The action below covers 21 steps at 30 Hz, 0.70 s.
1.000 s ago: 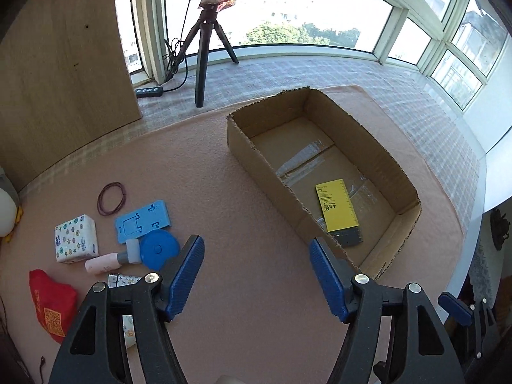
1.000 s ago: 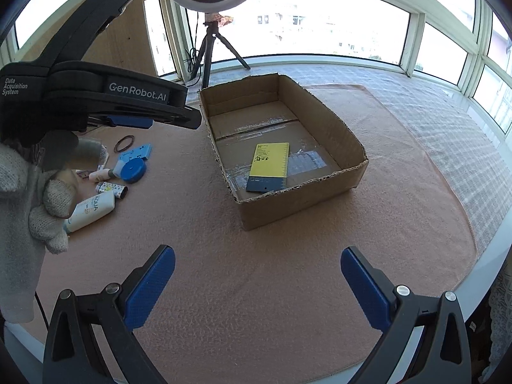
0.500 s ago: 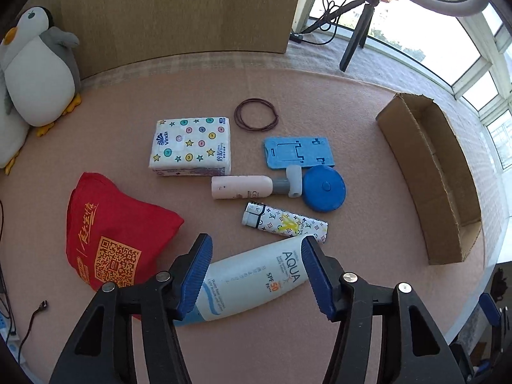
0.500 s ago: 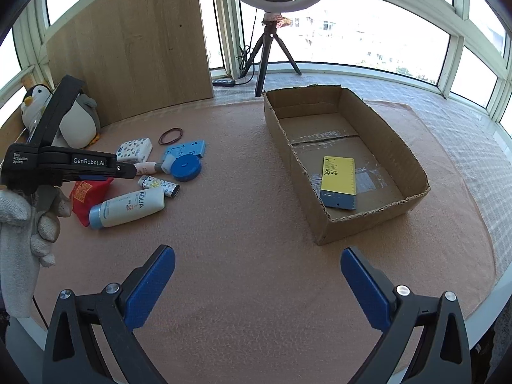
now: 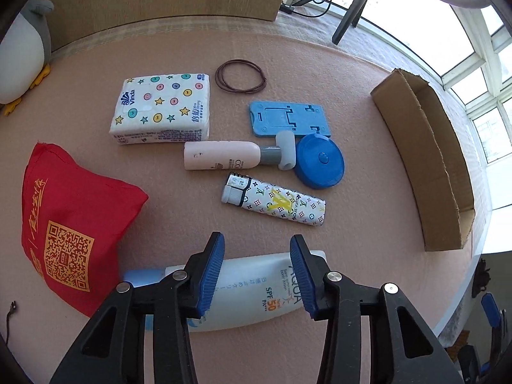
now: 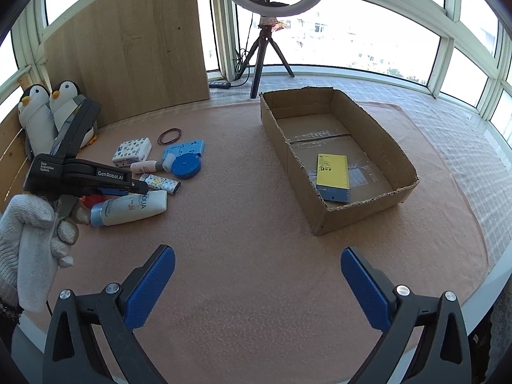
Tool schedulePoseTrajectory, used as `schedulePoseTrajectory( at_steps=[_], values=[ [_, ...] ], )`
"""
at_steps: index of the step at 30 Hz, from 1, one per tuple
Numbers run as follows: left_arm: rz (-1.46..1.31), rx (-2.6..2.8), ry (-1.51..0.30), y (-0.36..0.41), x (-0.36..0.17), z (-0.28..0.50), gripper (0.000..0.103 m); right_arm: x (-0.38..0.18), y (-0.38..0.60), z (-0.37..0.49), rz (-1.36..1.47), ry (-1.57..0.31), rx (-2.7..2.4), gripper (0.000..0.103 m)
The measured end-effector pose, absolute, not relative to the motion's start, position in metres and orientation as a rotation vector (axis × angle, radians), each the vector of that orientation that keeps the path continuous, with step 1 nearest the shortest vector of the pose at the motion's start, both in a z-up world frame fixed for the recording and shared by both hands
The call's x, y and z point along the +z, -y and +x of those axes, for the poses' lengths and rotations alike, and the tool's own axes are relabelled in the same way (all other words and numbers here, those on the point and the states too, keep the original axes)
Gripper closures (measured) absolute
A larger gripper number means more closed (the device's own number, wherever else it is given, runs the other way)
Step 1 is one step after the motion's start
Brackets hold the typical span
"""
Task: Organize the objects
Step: 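Lower the left gripper onto the white AQUA sunscreen bottle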
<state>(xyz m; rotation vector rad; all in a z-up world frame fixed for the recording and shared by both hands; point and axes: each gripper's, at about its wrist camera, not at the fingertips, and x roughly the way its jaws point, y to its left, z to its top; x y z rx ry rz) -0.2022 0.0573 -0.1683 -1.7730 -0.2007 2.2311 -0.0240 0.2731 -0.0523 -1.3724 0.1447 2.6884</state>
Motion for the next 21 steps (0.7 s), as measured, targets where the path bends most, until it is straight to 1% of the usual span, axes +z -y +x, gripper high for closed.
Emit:
schedulePoseTrajectory(
  at_steps=[5, 12, 18, 21],
  values=[
    [-1.734, 2.162, 0.219, -0.073, -0.172, -0.177, 0.058, -0.052, -0.272, -0.026, -1.371, -0.145, 2.686, 0.001],
    [-1.697, 2.155, 0.163, -0.081, -0.175, -0.131, 0.058, -0.056, -0.271, -0.03, -1.389, -0.146, 2.688, 0.001],
    [-1.608, 2.282, 0.116, -0.06, -0.143, -0.095, 0.058, -0.059, -0.261, -0.038, -1.412, -0.14, 2.706, 0.001],
    [-1.579, 2.351, 0.147, -0.033, -0.126, -0.079, 0.056, -0.062, -0.256, -0.043, -1.44, -0.145, 2.721, 0.001]
  ],
)
